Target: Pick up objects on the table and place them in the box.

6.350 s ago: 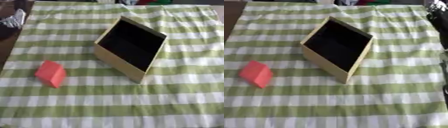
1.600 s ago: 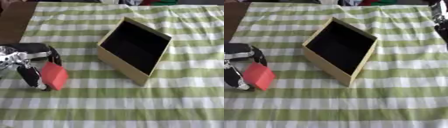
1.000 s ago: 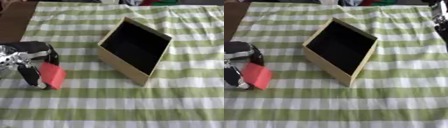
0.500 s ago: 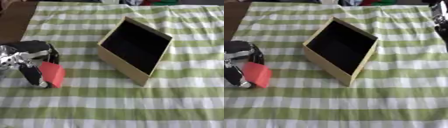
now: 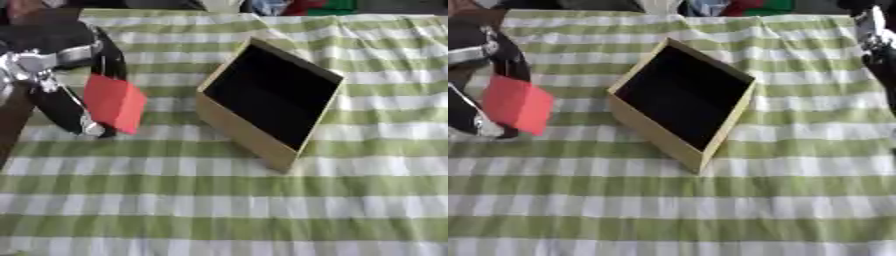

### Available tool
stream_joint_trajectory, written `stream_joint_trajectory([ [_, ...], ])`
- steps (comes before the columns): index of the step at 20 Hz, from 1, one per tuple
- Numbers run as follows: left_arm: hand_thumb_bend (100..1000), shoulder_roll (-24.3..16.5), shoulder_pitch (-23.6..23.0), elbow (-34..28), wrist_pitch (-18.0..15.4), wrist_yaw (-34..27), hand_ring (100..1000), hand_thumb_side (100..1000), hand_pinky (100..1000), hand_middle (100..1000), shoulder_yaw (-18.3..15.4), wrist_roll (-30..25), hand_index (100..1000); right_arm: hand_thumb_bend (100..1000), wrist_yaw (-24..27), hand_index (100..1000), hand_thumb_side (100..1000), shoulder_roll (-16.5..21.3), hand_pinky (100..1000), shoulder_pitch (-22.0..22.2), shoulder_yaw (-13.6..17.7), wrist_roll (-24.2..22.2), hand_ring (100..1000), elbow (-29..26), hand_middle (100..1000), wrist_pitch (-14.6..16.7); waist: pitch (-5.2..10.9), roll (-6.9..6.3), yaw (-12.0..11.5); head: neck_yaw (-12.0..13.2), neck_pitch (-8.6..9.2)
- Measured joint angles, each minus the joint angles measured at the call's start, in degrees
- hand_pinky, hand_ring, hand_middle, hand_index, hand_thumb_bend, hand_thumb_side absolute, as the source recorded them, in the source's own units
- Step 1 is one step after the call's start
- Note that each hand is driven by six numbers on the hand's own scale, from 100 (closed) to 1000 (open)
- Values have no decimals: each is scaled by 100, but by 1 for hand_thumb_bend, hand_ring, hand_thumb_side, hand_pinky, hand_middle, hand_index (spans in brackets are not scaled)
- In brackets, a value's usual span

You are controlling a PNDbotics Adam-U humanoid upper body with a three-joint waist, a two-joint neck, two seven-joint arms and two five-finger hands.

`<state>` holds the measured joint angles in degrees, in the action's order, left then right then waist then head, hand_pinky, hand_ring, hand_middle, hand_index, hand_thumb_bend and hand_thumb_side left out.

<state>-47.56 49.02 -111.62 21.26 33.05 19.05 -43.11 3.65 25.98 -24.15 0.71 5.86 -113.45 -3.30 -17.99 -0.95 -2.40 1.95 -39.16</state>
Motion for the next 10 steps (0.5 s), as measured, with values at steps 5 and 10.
stream_joint_trajectory([
  [5, 209, 943, 923, 766, -103, -43, 580, 100, 794, 510, 83, 73, 589, 100, 1, 884, 527, 0, 910, -7, -5, -18, 771, 0, 699, -4, 38, -11, 67, 0, -9],
  [10, 173, 1732, 1421, 1661, -309, -60, 581, 100, 811, 512, 214, 276, 592, 100, 5, 884, 529, 0, 911, -44, -19, -51, 771, 0, 699, -2, 38, -50, 156, 1, -8],
])
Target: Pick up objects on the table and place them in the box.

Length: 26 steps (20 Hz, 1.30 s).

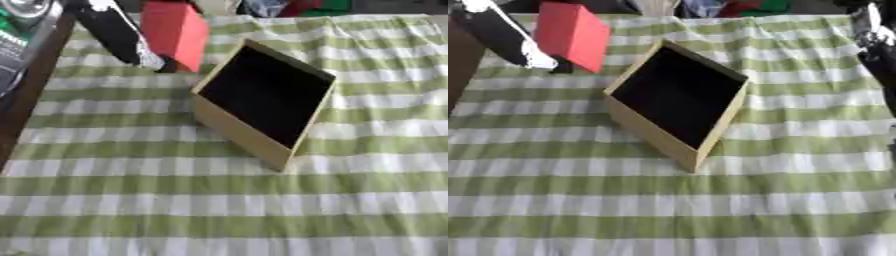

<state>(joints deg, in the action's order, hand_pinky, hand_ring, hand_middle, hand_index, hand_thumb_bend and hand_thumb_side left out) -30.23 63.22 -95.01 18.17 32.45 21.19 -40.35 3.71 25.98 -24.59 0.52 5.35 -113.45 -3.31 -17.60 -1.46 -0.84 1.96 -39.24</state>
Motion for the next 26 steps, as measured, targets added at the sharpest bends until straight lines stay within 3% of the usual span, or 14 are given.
stream_joint_trajectory([
  [8, 122, 1008, 467, 1267, -469, -11, 595, 100, 839, 539, 10, 615, 620, 100, 28, 886, 538, -3, 911, -63, -23, -45, 771, 0, 700, 3, -61, -61, 171, 62, 13],
  [15, 146, 1459, 541, 2386, -958, 179, 615, 100, 844, 576, -44, 1165, 653, 100, 49, 887, 544, -21, 912, -114, -55, -61, 771, 0, 700, 8, -149, -100, 281, 118, 64],
  [21, 265, 1622, 538, 3110, -1380, 502, 644, 100, 852, 615, -182, 1513, 696, 100, 55, 888, 548, -53, 912, -121, -55, -71, 771, 0, 700, 18, -185, -114, 328, 141, 92],
  [22, 327, 1632, 533, 3207, -1455, 547, 667, 100, 857, 638, -195, 1519, 723, 100, 55, 888, 549, -53, 912, -123, -55, -71, 771, 0, 700, 18, -192, -114, 329, 143, 102],
  [26, 408, 1674, 509, 3399, -1772, 591, 737, 100, 858, 714, -216, 1407, 812, 100, 61, 888, 552, -55, 913, -133, -55, -73, 771, 0, 700, 18, -210, -117, 329, 143, 108],
])
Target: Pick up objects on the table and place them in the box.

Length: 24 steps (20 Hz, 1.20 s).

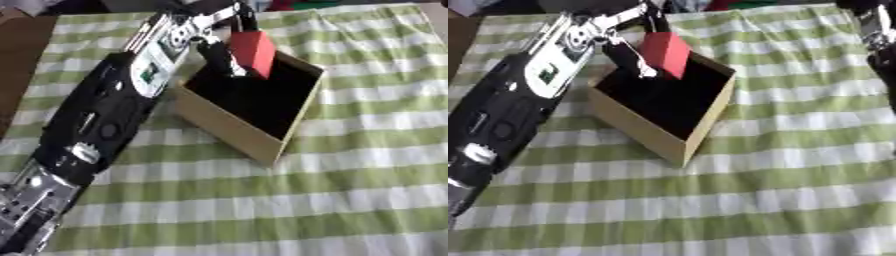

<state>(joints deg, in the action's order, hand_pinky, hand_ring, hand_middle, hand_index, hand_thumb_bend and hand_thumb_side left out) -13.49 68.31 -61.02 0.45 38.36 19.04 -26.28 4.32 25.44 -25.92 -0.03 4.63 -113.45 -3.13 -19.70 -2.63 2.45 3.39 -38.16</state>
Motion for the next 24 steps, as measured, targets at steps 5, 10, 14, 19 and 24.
stream_joint_trajectory([
  [5, 494, 42, -17, 142, -347, 163, 785, 100, 829, 777, -91, -72, 907, 100, 10, 889, 556, -5, 913, 1, 1, -2, 771, 0, 700, 1, -6, -6, 9, 1, 1],
  [10, 559, 46, -31, 279, -493, 619, 806, 100, 829, 799, -175, 69, 927, 100, 19, 890, 562, -5, 913, 1, 1, -12, 771, 0, 700, -9, -24, -7, 1, 1, 1],
  [14, 716, 47, -41, 272, -499, 747, 830, 100, 813, 817, -201, 13, 946, 100, 22, 889, 562, -5, 913, 4, 1, -22, 771, 0, 700, -19, -28, -7, -27, 0, -1],
  [19, 780, 39, -41, 58, -414, 984, 834, 157, 792, 812, -195, -292, 938, 100, 27, 890, 563, -5, 914, 20, 1, -26, 771, 0, 700, -23, -28, -7, -55, -5, -4],
  [24, 635, 13, -73, -277, -255, 1090, 816, 127, 798, 792, -202, -456, 916, 100, 29, 890, 566, -6, 914, 28, 1, -35, 771, 0, 700, -32, -28, -6, -90, -30, -10],
])
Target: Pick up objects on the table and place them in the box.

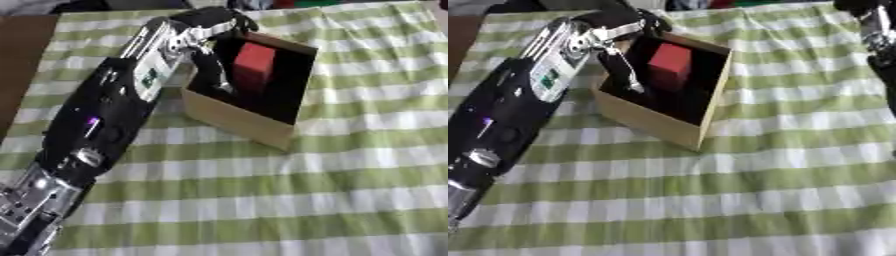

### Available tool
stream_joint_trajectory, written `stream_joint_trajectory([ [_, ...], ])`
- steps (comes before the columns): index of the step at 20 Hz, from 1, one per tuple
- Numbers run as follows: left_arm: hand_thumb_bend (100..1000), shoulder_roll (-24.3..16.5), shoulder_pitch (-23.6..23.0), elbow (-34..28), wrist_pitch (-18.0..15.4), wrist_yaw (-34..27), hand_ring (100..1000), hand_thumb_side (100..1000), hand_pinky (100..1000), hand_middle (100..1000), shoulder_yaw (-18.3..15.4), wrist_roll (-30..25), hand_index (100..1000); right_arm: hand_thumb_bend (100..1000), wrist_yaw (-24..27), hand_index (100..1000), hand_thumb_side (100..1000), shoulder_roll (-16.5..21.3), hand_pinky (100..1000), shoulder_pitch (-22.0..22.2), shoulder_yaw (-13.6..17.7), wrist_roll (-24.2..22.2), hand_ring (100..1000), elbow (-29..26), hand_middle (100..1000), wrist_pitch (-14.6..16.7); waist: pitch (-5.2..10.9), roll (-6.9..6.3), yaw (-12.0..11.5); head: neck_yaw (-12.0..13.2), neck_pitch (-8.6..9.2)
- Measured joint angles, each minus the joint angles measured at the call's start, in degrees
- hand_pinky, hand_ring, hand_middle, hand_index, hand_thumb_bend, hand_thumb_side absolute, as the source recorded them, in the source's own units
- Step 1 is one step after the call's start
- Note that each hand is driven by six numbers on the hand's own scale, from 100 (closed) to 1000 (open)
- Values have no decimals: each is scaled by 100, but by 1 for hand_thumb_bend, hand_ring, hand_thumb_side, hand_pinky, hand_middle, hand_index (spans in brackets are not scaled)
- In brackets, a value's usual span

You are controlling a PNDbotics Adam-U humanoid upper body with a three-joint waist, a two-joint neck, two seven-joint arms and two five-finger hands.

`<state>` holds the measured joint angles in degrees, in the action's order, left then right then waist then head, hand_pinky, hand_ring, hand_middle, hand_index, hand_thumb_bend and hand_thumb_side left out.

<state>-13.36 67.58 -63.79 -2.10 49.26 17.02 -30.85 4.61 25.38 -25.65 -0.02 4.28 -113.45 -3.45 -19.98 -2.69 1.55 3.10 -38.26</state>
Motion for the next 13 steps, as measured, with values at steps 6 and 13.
stream_joint_trajectory([
  [6, 347, -35, -26, -596, 384, -394, 758, 100, 824, 741, -120, 128, 862, 100, 1, 890, 559, -40, 913, 4, 1, -3, 771, 0, 700, -4, 6, 20, -15, -15, 0],
  [13, 206, -151, -123, -1529, 916, -1213, 722, 100, 823, 710, -367, 307, 832, 100, 1, 888, 551, -40, 912, 21, 5, 12, 771, 0, 700, 2, 61, 37, -53, -27, -41],
])
